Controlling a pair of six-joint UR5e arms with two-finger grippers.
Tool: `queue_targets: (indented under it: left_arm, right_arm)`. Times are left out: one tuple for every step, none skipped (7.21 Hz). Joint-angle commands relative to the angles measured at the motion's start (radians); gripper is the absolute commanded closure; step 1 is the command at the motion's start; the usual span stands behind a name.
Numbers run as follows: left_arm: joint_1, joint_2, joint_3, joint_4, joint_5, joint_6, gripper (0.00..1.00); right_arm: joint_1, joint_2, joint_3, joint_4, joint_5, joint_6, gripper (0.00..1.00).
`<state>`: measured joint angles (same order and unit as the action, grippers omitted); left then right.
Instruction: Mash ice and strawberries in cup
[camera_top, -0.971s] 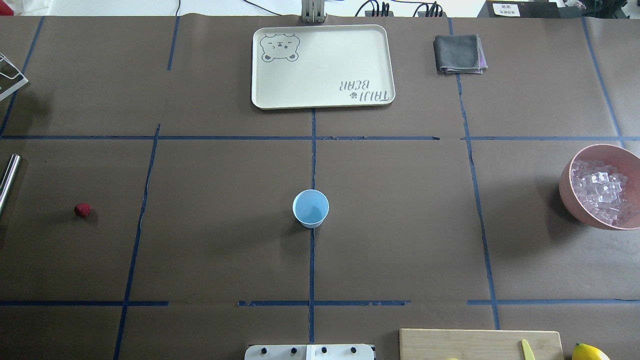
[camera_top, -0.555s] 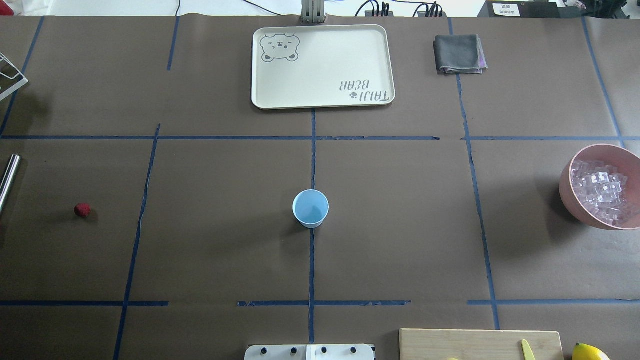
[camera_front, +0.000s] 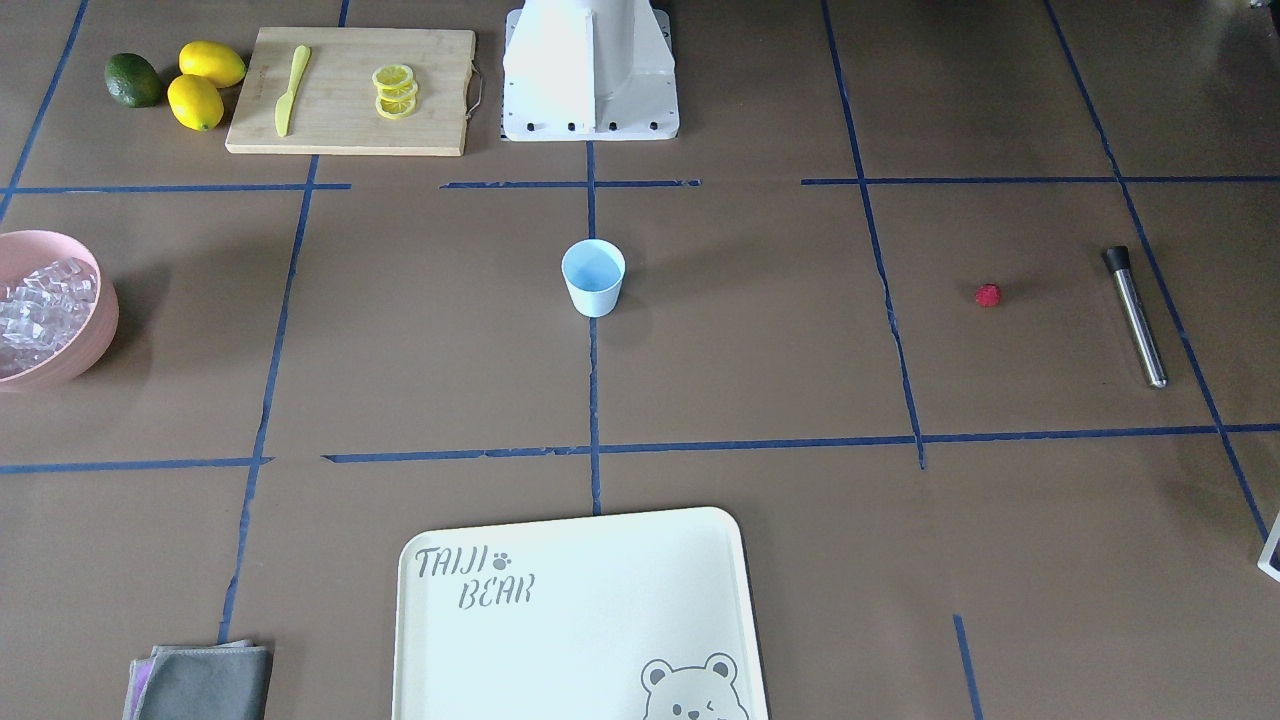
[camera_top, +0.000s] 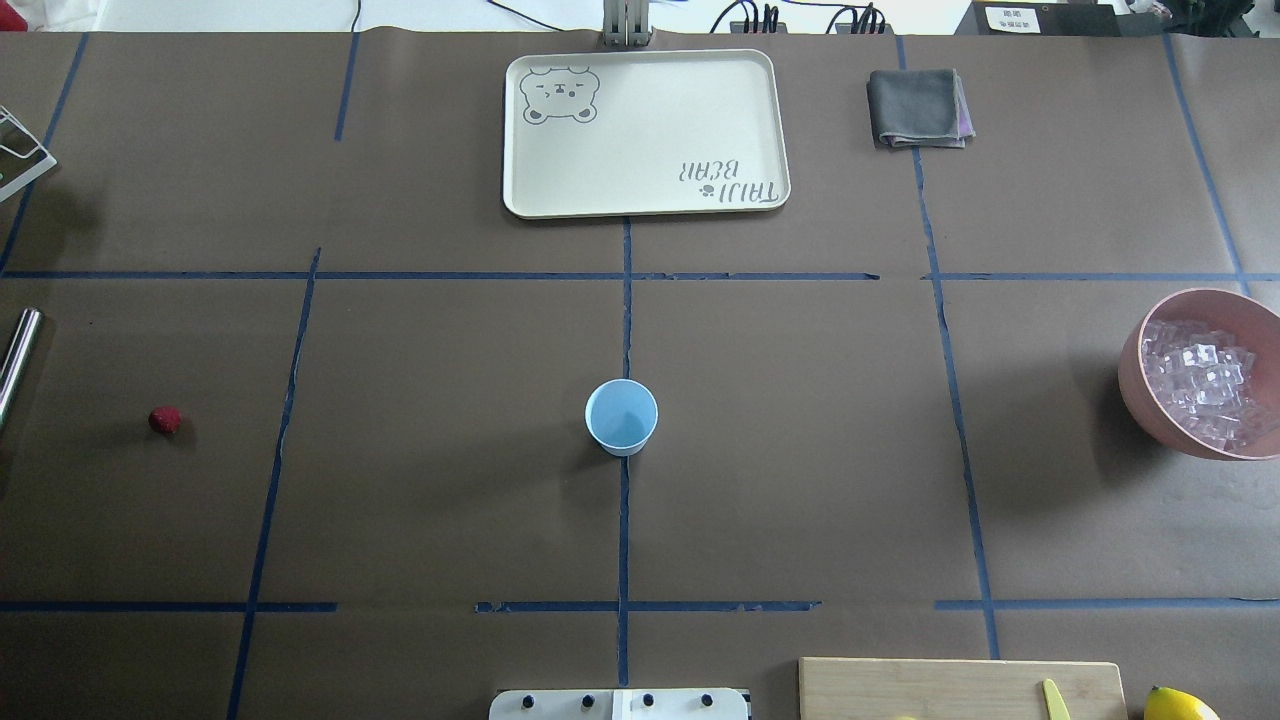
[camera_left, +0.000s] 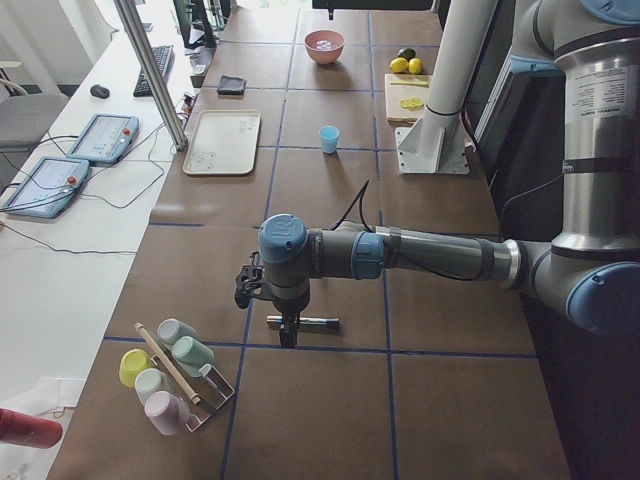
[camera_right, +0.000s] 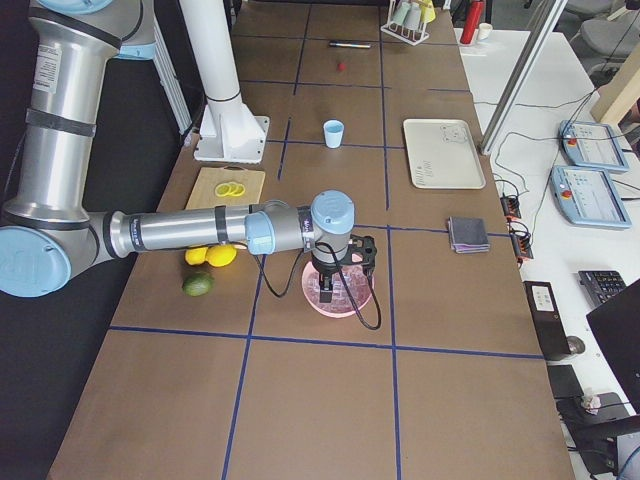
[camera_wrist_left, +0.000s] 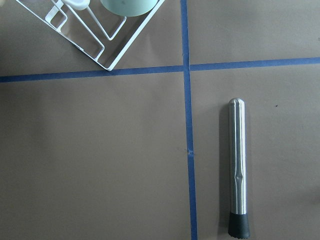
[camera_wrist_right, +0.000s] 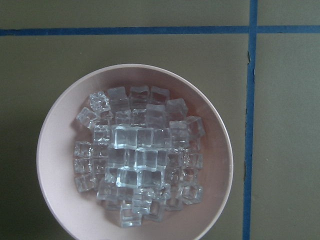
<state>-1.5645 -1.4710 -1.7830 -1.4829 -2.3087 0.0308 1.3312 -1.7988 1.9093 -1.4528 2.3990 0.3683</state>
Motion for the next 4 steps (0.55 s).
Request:
queue_targets:
  left_arm:
    - [0.000, 0.000, -0.001, 0.000, 0.000, 0.000, 0.00]
    - [0.000, 0.000, -0.001, 0.001, 0.000, 0.000, 0.00]
    - [0.000, 0.000, -0.001, 0.001, 0.000, 0.000, 0.00]
    - [0.001, 0.000, -0.003, 0.000, 0.000, 0.000, 0.00]
  right_arm:
    - [-0.096, 0.001, -0.001, 0.035, -0.026, 0.146, 0.02]
    - [-0.136, 0.001, -0.003, 0.061, -0.065, 0.208, 0.03]
    - [-0.161, 0.001, -0.009, 0.104, -0.078, 0.265, 0.07]
    - [-0.191, 0.001, -0.013, 0.132, -0.116, 0.309, 0.09]
